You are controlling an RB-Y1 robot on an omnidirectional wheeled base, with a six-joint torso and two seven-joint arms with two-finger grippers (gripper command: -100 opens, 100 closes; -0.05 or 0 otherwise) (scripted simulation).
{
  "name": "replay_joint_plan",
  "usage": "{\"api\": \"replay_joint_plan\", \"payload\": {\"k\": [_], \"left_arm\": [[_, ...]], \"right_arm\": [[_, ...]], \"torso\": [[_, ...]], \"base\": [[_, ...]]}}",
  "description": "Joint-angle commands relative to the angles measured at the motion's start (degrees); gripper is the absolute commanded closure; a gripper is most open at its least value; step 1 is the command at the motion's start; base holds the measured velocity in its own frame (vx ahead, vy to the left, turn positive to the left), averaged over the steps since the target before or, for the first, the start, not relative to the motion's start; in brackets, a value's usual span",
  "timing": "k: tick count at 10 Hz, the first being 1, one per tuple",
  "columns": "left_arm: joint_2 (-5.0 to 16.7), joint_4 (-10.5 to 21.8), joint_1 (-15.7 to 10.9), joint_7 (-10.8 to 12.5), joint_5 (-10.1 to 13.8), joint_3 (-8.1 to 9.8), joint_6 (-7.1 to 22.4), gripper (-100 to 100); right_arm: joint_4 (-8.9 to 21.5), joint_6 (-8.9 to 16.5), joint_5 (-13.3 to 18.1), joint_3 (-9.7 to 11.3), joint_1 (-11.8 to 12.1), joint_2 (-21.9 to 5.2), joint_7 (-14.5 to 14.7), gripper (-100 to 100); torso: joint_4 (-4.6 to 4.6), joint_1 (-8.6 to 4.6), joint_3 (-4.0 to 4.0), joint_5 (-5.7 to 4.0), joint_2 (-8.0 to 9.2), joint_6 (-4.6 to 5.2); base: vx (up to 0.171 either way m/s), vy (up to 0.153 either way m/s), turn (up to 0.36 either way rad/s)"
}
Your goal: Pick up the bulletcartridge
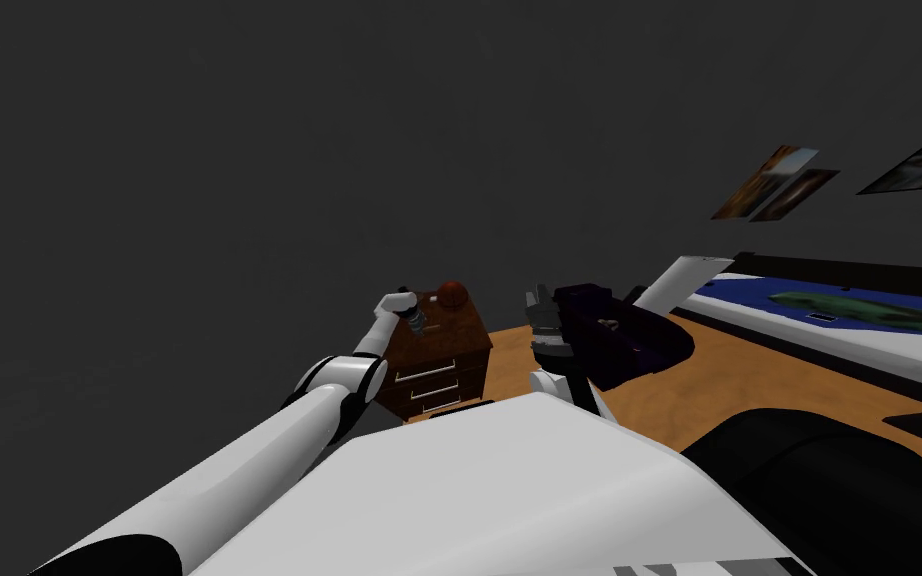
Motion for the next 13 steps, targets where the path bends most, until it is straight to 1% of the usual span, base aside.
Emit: {"api": "replay_joint_plan", "payload": {"k": [1, 2, 4, 5, 6, 10, 11, 12, 13], "left_arm": [[0.0, 0.0, 0.0, 0.0, 0.0, 0.00, 0.0, 0], [-0.4, 1.0, 0.8, -0.3, -0.4, -0.07, -1.8, -100], [-0.8, 1.9, 1.7, -0.6, -0.9, -0.13, -3.6, -100], [-0.7, 1.2, 1.5, -0.3, -0.7, -0.11, -2.6, -100], [-0.7, 1.3, 1.5, -0.4, -0.7, -0.12, -2.8, 100], [-0.7, 1.3, 1.5, -0.4, -0.7, -0.10, -2.8, 100], [-0.7, 1.3, 1.5, -0.4, -0.7, -0.10, -2.8, 0], [-0.3, 0.6, 0.5, -0.2, -0.3, -0.04, -1.1, 100], [0.0, 0.0, 0.0, 0.0, 0.0, 0.00, 0.0, 100]], "right_arm": [[0.0, 0.0, 0.0, 0.0, 0.0, 0.0, 0.0, 0], [0.0, 0.0, 0.0, 0.0, 0.0, 0.0, 0.0, 0], [0.0, 0.0, 0.0, 0.0, 0.0, 0.0, 0.0, 0], [0.0, 0.0, 0.0, 0.0, 0.0, 0.0, 0.0, 0], [0.0, 0.0, 0.0, 0.0, 0.0, 0.0, 0.0, 0], [0.0, 0.0, 0.0, 0.0, 0.0, 0.0, 0.0, 0], [0.0, 0.0, 0.0, 0.0, 0.0, 0.0, 0.0, 0], [0.0, 0.0, 0.0, 0.0, 0.0, 0.0, 0.0, 0], [0.0, 0.0, 0.0, 0.0, 0.0, 0.0, 0.0, 0]], "torso": [[0.00, 0.00, 0.00, 0.00, 0.00, 0.00], [0.01, 0.04, 0.03, 0.01, 0.05, 0.00], [0.00, 0.06, 0.00, 0.02, 0.00, 0.00], [0.00, 0.05, -0.01, 0.02, -0.01, 0.00], [0.01, 0.06, 0.02, 0.01, 0.02, 0.00], [-0.01, 0.08, 0.01, 0.02, 0.03, 0.01], [0.00, 0.08, 0.01, 0.02, 0.03, 0.01], [0.00, 0.08, 0.01, 0.02, 0.03, 0.01], [0.04, 0.09, 0.06, 0.01, 0.10, 0.00]], "base": [[0.000, 0.000, 0.000], [0.017, -0.002, -0.031], [0.026, -0.004, -0.021], [0.011, -0.003, -0.003], [0.000, 0.000, 0.000], [0.000, 0.000, 0.000], [0.000, 0.000, 0.000], [-0.018, 0.005, 0.035], [-0.031, 0.008, 0.036]]}}
